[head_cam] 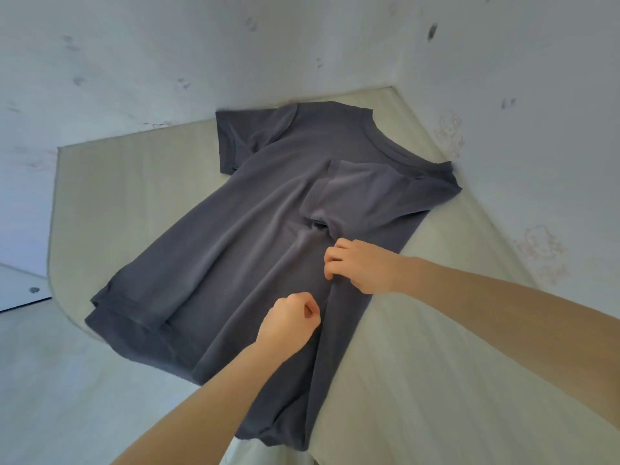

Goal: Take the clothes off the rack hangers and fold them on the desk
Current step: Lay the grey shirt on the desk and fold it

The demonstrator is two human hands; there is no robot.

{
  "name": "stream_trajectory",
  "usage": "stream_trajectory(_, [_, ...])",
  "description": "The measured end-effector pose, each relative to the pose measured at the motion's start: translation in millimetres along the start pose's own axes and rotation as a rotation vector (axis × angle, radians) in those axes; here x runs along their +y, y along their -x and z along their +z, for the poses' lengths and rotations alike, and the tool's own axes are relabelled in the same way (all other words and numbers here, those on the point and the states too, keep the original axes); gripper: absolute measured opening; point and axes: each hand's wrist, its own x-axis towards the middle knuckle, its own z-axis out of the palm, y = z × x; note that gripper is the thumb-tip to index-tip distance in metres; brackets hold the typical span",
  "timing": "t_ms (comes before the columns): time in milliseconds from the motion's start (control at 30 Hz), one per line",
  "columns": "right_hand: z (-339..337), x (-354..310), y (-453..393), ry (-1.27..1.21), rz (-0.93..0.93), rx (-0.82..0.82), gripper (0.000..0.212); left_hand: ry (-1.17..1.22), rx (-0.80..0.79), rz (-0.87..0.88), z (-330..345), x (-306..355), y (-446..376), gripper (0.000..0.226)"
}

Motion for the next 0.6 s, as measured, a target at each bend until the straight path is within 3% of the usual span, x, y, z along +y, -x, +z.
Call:
stream_trajectory(200, [11, -36, 20, 0.116, -0.092, -0.063, 0.03, -0.05, -0.065, -0.035, 37, -16, 43, 0.025])
stream_trajectory(367, [-4, -35, 23, 0.033, -0.049, 0.016, 0.011, -0.286, -0.081, -0.044, 47, -12, 65, 0.061])
stream_trajectory(467, [-15, -30, 16, -0.013, 0.022, 0.05, 0.015, -0.356, -0.074, -0.073, 53, -11, 72, 0.05])
stream_trajectory(600, [-26, -24, -1, -0.101, 0.12, -0.013, 0.015, -0.247, -0.082, -0.176, 37, -32, 79, 0.03])
